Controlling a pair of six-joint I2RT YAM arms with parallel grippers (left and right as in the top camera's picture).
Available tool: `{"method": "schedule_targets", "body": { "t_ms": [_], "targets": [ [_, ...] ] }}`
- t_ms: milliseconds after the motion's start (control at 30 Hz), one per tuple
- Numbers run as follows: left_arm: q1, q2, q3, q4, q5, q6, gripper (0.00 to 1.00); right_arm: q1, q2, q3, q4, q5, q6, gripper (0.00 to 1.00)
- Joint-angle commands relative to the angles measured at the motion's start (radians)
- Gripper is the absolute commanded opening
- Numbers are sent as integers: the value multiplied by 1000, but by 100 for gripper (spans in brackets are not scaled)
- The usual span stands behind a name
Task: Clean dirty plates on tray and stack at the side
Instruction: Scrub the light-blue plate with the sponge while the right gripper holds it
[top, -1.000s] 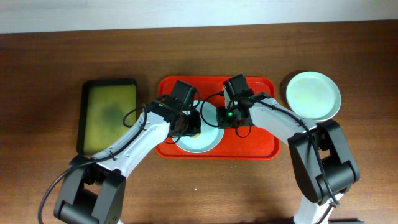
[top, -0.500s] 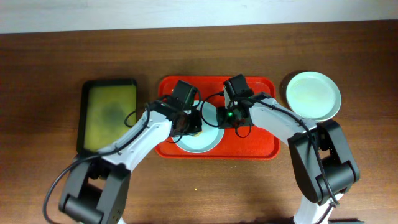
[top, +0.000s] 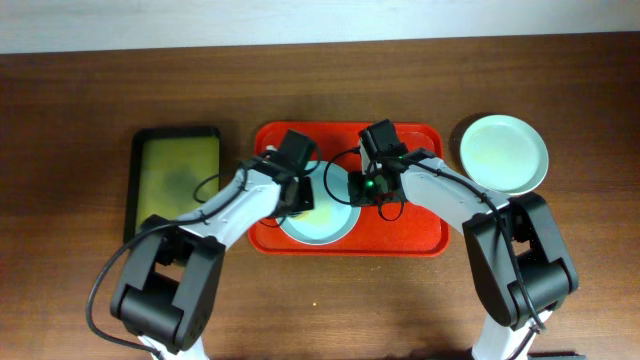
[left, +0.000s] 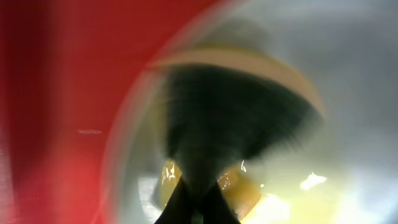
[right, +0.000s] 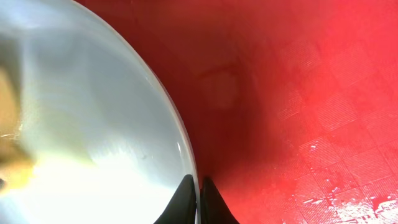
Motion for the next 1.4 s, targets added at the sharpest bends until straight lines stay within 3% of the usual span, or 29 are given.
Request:
{"method": "schedule_targets", "body": {
  "t_ms": [0, 200, 400, 467, 567, 667, 767, 867, 967, 1167, 1367],
  "targets": [
    [56, 30, 41, -50, -104, 0, 0, 7, 13, -13, -8, 39, -9, 5],
    [52, 34, 92, 32, 172, 1, 0, 7, 13, -13, -7, 39, -8, 5],
    [14, 109, 92, 96, 201, -10, 0, 7, 13, -13, -8, 39, -8, 4],
    [21, 131, 92, 50, 165, -10, 0, 7, 13, -13, -9, 39, -8, 5],
    [55, 101, 113, -103, -65, -10, 0, 7, 13, -13, -9, 39, -8, 5],
    [67, 23, 138, -183, -193, -10, 0, 7, 13, -13, -8, 39, -8, 5],
    [62, -68, 138, -175, -162, -10, 0, 7, 13, -13, -9, 39, -8, 5],
    [53, -69, 123, -149, 67, -10, 0, 7, 13, -13, -8, 39, -8, 4],
    [-2, -36, 74, -65, 176, -10, 0, 7, 13, -13, -9, 39, -8, 5],
    [-61, 54, 55, -14, 135, -10, 0, 7, 13, -13, -23, 39, -8, 4],
    [-17, 70, 57, -150, -146, -10, 0, 7, 13, -13, -24, 39, -8, 4]
  ]
}}
